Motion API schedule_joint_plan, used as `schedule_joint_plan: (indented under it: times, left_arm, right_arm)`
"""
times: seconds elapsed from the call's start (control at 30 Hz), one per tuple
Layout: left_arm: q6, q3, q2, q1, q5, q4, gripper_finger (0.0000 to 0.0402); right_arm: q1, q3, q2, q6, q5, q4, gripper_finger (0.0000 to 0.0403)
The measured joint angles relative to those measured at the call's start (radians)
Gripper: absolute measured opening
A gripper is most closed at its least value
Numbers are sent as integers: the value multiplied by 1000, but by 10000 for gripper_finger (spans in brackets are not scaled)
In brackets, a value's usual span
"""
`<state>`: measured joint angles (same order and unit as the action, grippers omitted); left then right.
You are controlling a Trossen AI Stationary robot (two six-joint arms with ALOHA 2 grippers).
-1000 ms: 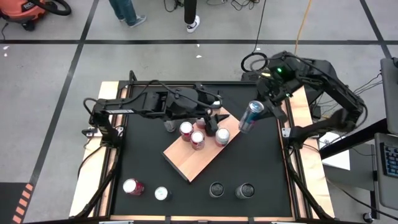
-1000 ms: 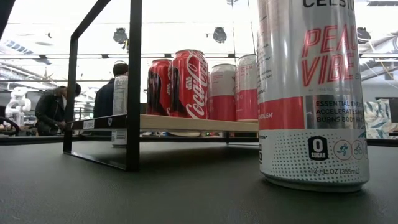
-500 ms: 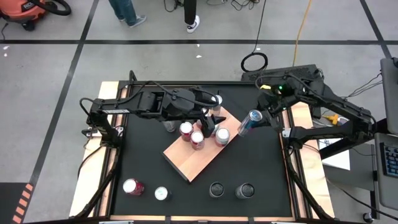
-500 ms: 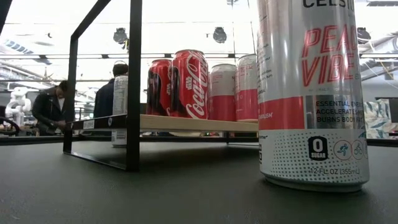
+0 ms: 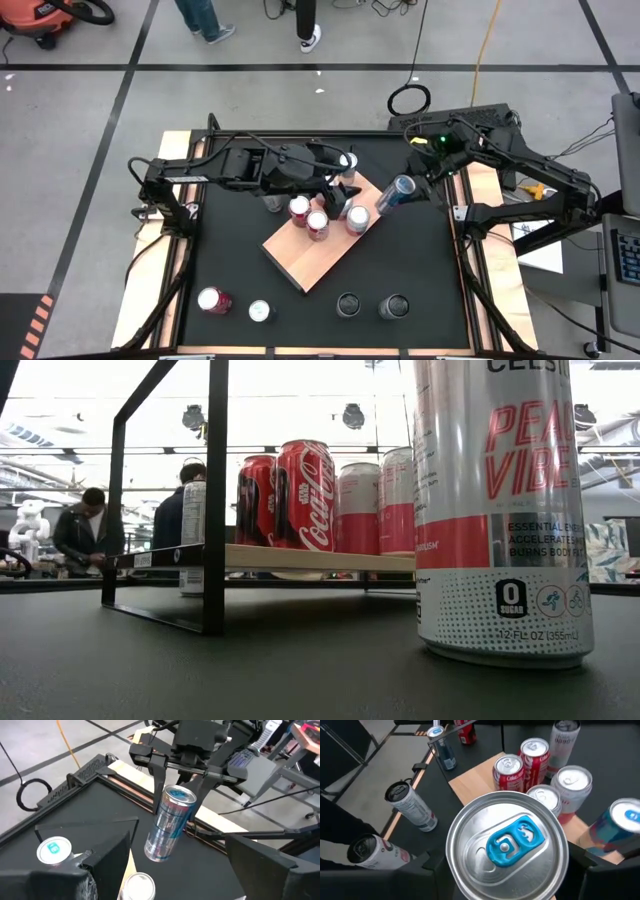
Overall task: Place canned beverage on shelf
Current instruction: Put the top blue soda can on the shelf
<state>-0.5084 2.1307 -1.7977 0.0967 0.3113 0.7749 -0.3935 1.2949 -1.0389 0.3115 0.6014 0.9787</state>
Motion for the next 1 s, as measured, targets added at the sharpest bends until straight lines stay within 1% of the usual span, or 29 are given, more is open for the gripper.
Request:
schedule_joint_plan:
  times: [0.3, 0.43, 0.5, 0.77, 1.0]
  left_arm:
    - [-11, 0, 0, 0, 13, 44, 325]
    - [-10, 0, 0, 0, 29, 45, 325]
    - [-10, 0, 0, 0, 36, 45, 325]
    - [-9, 0, 0, -2, 38, 47, 325]
    - [-9, 0, 0, -2, 38, 64, 325]
  right_arm:
    - [0, 1, -7, 73, -5, -30, 219]
    - [1, 1, -16, 112, -40, -37, 219]
    - [2, 1, -26, 148, -57, -47, 219]
    - [2, 2, -90, 226, -59, -95, 219]
    - [2, 2, -150, 304, -135, -92, 219]
